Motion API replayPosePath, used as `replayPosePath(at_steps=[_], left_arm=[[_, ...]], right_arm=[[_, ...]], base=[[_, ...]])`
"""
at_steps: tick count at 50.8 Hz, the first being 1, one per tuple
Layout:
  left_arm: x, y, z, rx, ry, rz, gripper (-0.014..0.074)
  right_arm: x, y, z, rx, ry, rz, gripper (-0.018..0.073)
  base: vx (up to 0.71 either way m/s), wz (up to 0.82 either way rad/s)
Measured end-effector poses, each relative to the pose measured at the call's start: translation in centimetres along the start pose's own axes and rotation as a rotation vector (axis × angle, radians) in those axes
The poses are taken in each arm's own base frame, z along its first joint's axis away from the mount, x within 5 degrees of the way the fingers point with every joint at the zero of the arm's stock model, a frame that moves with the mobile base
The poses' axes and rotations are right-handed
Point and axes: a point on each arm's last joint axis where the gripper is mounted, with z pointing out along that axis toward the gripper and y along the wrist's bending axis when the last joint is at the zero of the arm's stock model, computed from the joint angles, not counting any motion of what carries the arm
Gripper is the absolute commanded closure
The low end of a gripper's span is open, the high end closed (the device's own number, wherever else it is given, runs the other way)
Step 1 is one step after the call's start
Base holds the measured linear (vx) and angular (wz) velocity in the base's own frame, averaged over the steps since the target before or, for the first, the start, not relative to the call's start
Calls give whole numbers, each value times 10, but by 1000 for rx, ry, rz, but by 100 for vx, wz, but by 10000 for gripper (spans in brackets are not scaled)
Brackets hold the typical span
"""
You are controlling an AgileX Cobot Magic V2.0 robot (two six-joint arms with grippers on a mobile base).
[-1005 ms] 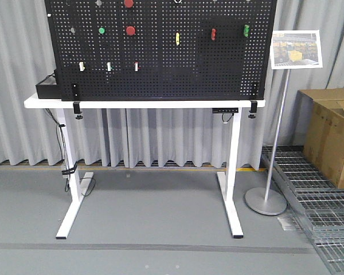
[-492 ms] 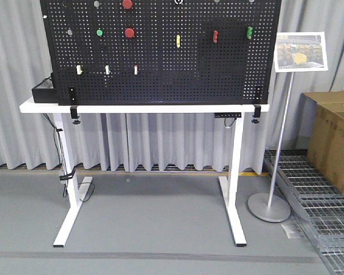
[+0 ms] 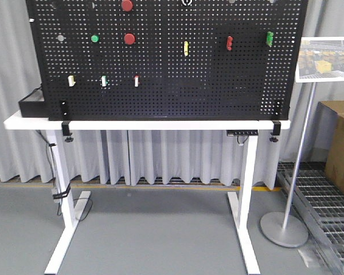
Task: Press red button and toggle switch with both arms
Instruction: 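Drive the base forward toward the black pegboard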
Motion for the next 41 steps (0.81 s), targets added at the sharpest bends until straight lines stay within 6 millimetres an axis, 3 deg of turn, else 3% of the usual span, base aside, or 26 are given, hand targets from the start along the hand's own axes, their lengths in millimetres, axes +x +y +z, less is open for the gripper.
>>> replayPosePath(at_steps=[41], left_arm=[[0,0,0,0,0,0,595]], right_arm=[[0,0,0,0,0,-1,559]], base=[[50,-2]])
